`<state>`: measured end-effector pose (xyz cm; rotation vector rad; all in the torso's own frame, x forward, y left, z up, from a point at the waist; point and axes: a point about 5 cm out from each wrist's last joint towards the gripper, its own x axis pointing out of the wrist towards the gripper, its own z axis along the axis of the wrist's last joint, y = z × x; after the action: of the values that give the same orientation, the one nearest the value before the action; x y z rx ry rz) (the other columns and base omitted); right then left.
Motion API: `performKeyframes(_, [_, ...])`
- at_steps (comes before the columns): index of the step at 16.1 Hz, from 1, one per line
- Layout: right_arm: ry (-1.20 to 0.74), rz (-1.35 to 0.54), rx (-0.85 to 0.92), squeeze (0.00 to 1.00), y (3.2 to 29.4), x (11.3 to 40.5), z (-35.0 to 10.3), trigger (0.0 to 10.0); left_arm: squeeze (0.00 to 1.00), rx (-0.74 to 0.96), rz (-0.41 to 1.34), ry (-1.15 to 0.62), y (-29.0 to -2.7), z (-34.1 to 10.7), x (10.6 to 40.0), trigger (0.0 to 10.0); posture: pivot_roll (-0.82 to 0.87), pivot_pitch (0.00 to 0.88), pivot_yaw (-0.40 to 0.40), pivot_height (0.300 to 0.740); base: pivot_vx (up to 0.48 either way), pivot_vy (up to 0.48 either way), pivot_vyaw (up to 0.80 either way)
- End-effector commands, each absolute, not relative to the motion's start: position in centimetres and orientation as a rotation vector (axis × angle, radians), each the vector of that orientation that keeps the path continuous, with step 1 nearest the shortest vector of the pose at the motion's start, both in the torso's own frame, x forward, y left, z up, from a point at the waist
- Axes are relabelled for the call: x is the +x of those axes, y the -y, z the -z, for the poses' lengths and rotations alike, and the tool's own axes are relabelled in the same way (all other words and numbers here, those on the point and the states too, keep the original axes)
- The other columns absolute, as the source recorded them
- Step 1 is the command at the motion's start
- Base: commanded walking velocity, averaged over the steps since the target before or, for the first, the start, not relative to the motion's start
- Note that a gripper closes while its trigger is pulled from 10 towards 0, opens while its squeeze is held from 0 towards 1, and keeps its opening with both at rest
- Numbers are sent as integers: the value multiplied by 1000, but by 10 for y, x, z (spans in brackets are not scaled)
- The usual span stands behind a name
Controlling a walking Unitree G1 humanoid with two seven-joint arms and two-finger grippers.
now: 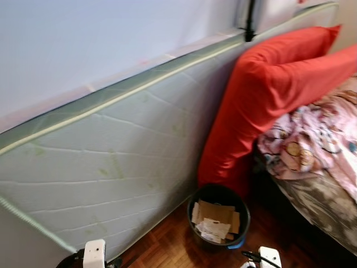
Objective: Clean up the room
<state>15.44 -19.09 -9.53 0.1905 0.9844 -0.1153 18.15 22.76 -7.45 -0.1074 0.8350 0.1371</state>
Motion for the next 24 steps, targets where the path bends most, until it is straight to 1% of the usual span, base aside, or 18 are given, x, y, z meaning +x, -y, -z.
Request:
performKeyframes(1, [-986, 121, 195, 0, 191, 153, 96, 10000, 0, -104, -139, -856, -228, 77, 176, 10000, 97, 0, -1, 740, 0, 0, 0])
performKeyframes(2, [-982, 108, 179, 0, 191, 154, 95, 10000, 0, -105, -139, -855, -228, 77, 176, 10000, 95, 0, -1, 740, 0, 0, 0])
performKeyframes(4, [-983, 95, 168, 0, 191, 155, 95, 10000, 0, -106, -138, -855, -228, 77, 176, 10000, 93, 0, 0, 740, 0, 0, 800])
performKeyframes(9, [-982, 107, 172, 0, 192, 156, 95, 10000, 0, -111, -138, -853, -228, 77, 177, 10000, 95, 0, -3, 740, 0, 0, 0])
performKeyframes(12, [-980, 84, 147, 0, 192, 157, 94, 10000, 0, -116, -140, -852, -227, 77, 177, 10000, 94, 0, -7, 740, 255, 0, 0])
performKeyframes(14, [-975, 71, 134, 0, 192, 158, 93, 10000, 0, -119, -138, -853, -226, 77, 177, 10000, 93, 0, -7, 740, 279, 0, 672])
performKeyframes(16, [-972, 96, 165, 0, 192, 157, 94, 10000, 0, -119, -137, -853, -226, 77, 177, 10000, 92, 0, -7, 740, 289, 0, 0])
performKeyframes(24, [-973, 95, 160, 0, 193, 156, 94, 10000, 0, -117, -129, -852, -224, 78, 176, 10000, 86, 0, -8, 740, 288, 0, 0])
